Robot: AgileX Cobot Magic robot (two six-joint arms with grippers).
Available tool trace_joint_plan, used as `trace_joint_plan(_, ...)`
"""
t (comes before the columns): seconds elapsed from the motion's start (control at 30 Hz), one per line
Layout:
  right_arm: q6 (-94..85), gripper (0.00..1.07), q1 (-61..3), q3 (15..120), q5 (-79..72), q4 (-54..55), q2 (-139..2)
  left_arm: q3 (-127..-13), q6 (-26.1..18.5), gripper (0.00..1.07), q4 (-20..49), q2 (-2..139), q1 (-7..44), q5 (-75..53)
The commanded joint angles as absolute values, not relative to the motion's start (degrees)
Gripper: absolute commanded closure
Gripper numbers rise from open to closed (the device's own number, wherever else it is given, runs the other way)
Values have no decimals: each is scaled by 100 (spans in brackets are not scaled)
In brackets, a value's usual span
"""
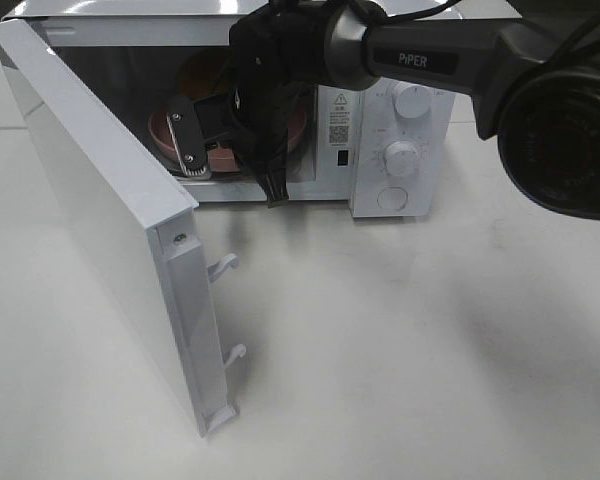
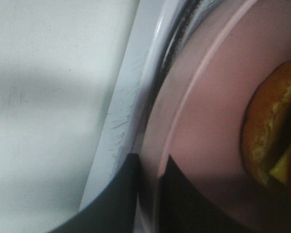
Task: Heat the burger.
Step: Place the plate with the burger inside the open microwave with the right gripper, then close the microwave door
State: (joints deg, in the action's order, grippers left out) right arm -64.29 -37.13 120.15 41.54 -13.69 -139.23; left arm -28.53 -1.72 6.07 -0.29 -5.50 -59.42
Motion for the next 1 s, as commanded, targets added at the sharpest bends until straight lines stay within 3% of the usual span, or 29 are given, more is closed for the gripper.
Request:
trace_joint_plan(0.03,-6377,93,-3701,12112,3856,-1295,-13877,-2848,-166,9,647,-155,-556,-5924)
trace_joint_plan(0.07,-6377,85,-3701,12112,3856,-1180,-13877,-2848,-166,9,647,-155,-556,-5924)
trace_joint_plan(0.13,-6377,81,-3701,12107,3856,-1175,-13877,-2848,-166,9,647,-155,-556,-5924)
trace_joint_plan(0.17,-6366,72,-3701,12107,3879,-1129,-13877,-2848,-166,9,647,-155,-556,-5924)
trace_joint_plan(0.2,-6366,72,-3701,12107,3879,-1129,-13877,-2848,-166,9,647,-155,-556,-5924)
trace_joint_plan(0.27,-6222,58,-3701,12107,3925,-1077,-13877,-2848,-166,9,647,-155,-556,-5924)
trace_joint_plan(0.47,-6222,52,-3701,11940,3982,-1071,-13837,-2848,-166,9,647,-155,-556,-5924)
trace_joint_plan(1.0,-6228,35,-3701,10061,3214,-802,-12823,-2848,-166,9,647,-155,-556,-5924)
